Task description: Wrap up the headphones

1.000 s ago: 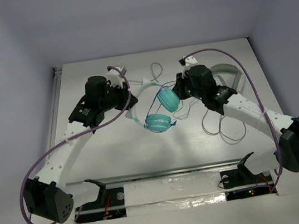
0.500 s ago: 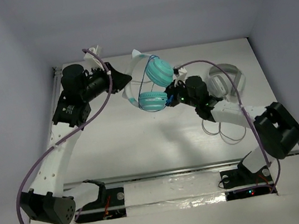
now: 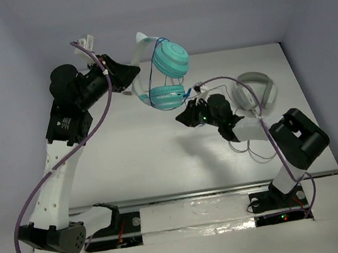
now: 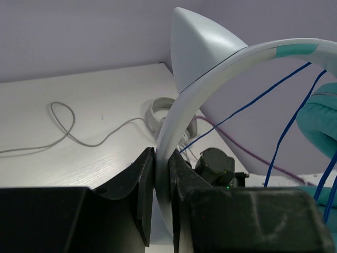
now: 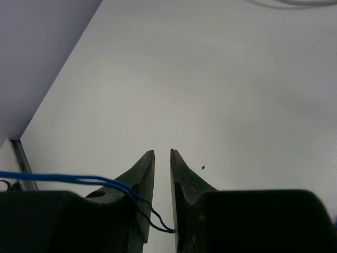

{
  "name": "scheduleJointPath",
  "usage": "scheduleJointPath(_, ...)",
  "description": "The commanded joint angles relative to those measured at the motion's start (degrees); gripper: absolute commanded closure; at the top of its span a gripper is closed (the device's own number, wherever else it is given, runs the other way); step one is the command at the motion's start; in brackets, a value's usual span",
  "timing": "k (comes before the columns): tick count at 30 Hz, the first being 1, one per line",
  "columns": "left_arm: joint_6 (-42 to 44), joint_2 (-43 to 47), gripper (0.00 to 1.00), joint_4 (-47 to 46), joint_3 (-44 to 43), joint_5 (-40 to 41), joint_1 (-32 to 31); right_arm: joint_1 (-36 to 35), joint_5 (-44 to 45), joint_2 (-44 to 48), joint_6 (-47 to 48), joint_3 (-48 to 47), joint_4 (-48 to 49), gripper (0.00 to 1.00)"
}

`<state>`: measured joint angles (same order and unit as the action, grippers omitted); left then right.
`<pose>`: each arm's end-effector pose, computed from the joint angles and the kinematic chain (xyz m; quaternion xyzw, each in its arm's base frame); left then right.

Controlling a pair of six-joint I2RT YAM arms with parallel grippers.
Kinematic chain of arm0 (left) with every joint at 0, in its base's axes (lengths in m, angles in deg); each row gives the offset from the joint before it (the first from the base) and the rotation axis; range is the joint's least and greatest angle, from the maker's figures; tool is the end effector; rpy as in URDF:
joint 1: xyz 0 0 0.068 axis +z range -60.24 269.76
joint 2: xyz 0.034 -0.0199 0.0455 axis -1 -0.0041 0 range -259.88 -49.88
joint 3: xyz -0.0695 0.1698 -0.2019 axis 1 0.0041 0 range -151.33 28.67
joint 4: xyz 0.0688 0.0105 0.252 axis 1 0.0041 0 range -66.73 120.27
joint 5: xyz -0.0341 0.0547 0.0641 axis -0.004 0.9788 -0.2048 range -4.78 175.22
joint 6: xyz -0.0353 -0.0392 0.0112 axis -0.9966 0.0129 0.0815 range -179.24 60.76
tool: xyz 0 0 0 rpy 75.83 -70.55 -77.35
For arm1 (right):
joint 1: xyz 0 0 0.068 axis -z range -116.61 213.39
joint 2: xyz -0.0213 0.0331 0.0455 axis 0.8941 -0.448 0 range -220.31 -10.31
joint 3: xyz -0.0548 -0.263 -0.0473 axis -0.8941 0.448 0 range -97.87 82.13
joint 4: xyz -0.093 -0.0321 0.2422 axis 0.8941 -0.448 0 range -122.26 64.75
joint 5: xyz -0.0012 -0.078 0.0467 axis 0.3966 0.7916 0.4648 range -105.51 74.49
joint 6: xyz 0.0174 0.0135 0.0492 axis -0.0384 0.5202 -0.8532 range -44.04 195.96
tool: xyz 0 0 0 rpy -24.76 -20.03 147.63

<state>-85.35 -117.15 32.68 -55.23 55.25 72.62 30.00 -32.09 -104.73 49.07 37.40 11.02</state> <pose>0.2236 -0.0875 0.4978 0.1435 0.6519 -0.4260 0.6106 0.2865 0.2009 0.2036 -0.1332 0.7703 0.4058 0.4735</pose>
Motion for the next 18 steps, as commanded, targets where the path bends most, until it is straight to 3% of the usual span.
scheduleJointPath(1, -4.5, 0.3, 1.0, -5.4, -3.1, 2.3, 0.9, 0.3, -3.1, -0.6, -2.7, 2.6, 7.9, 0.75)
scheduleJointPath(10, -9.8, 0.0, 1.0, -11.5, 0.8, 4.0, 1.4, 0.3, -0.8, 0.5, -3.9, 7.2, 6.9, 0.74)
scheduleJointPath(13, -10.3, 0.2, 1.0, -12.1, 1.1, 5.5, 1.4, 0.3, -1.2, 0.0, -5.1, 7.3, 7.2, 0.85)
scheduleJointPath(15, -10.7, 0.3, 1.0, -12.8, 1.2, 6.2, 2.0, -0.5, -0.8, -0.2, -5.6, 7.7, 7.5, 0.86)
scheduleJointPath(17, -11.2, 0.5, 1.0, -13.6, 2.0, 8.9, 2.0, -2.0, -1.1, -0.2, -5.6, 7.3, 5.2, 1.0)
scheduleJointPath(18, -11.8, 0.6, 1.0, -14.2, 2.7, 9.8, 2.0, -2.8, -0.7, 0.2, -5.6, 7.0, 4.0, 1.0)
